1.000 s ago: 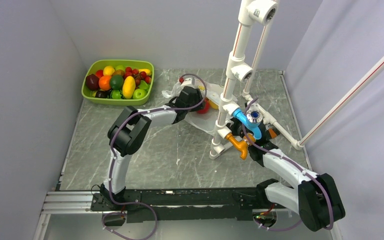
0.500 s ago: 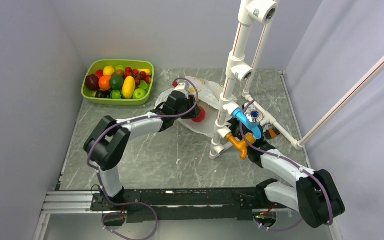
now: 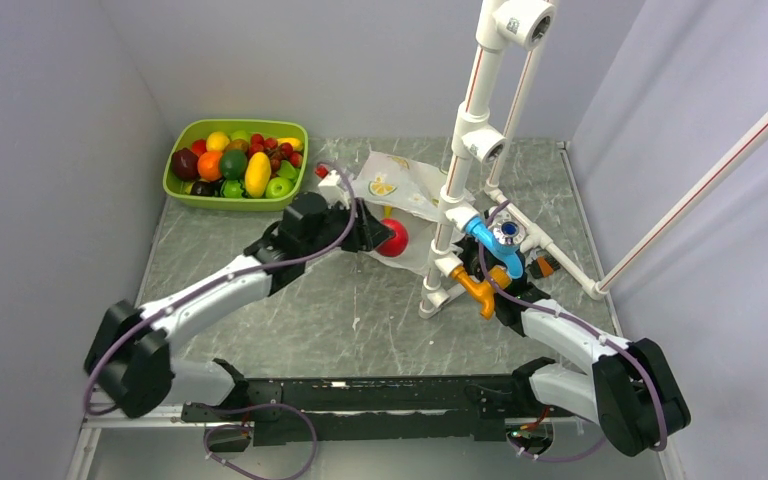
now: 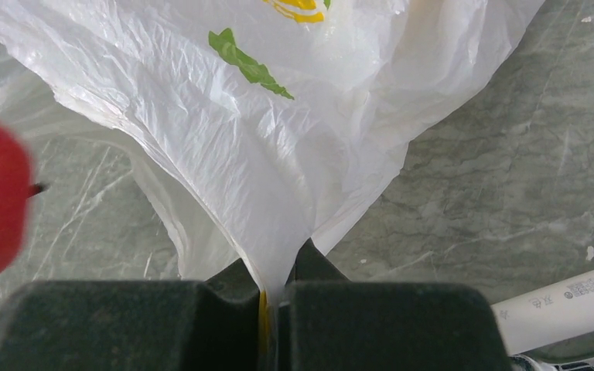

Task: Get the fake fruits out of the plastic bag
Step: Place the fake fruit in the bin.

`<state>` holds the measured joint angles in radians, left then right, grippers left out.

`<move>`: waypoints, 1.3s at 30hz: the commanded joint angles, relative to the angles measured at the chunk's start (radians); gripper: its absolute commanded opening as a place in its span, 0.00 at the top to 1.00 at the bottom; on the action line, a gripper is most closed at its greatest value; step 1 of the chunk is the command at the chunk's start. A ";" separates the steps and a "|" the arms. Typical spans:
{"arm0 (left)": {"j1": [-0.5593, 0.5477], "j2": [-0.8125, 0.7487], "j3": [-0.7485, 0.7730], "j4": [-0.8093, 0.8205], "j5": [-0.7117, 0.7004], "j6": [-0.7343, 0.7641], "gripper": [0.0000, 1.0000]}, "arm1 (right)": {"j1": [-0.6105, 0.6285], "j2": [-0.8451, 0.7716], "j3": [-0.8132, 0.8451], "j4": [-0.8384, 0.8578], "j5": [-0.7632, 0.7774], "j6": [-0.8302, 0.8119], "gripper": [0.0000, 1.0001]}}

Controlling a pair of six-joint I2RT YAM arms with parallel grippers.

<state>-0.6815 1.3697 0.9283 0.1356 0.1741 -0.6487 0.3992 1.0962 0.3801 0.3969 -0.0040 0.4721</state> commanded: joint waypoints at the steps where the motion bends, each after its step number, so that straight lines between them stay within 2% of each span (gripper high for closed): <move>1: 0.022 -0.220 -0.061 -0.091 0.100 0.001 0.80 | 0.004 -0.004 0.008 0.026 0.012 -0.002 1.00; 4: 0.044 -0.353 -0.078 -0.236 0.082 0.030 0.80 | 0.005 -0.009 0.005 0.026 0.009 0.004 1.00; 6: 0.068 -0.432 -0.070 -0.361 0.017 0.064 0.82 | 0.006 0.000 0.008 0.029 0.009 0.008 1.00; 10: 0.149 -0.557 -0.045 -0.575 -0.148 0.100 1.00 | 0.009 0.008 0.013 0.025 0.009 0.007 1.00; 12: 0.201 -0.596 -0.033 -0.643 -0.171 0.114 1.00 | 0.009 0.010 0.010 0.026 0.009 0.008 1.00; 16: 0.309 -0.606 0.001 -0.716 -0.250 0.166 1.00 | 0.012 -0.009 0.008 0.011 0.009 0.003 1.00; 20: 0.477 -0.496 0.062 -0.757 -0.263 0.205 1.00 | 0.029 -0.010 0.017 -0.001 0.019 -0.005 1.00; 25: 0.712 -0.405 0.081 -0.621 -0.209 0.200 1.00 | 0.046 -0.019 0.025 -0.020 0.041 -0.015 1.00; 28: 0.836 -0.360 0.083 -0.483 -0.201 0.162 1.00 | 0.056 -0.022 0.026 -0.032 0.057 -0.021 1.00; 35: 1.014 -0.111 0.160 -0.261 -0.193 0.088 1.00 | 0.109 0.009 0.056 -0.055 0.128 -0.053 1.00; 39: 1.062 0.079 0.244 -0.029 -0.101 0.122 1.00 | 0.125 0.015 0.068 -0.056 0.121 -0.057 1.00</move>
<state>0.3424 1.3170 1.0771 -0.1749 -0.0093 -0.5282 0.5026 1.1110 0.3981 0.3210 0.0895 0.4408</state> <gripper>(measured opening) 0.552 0.009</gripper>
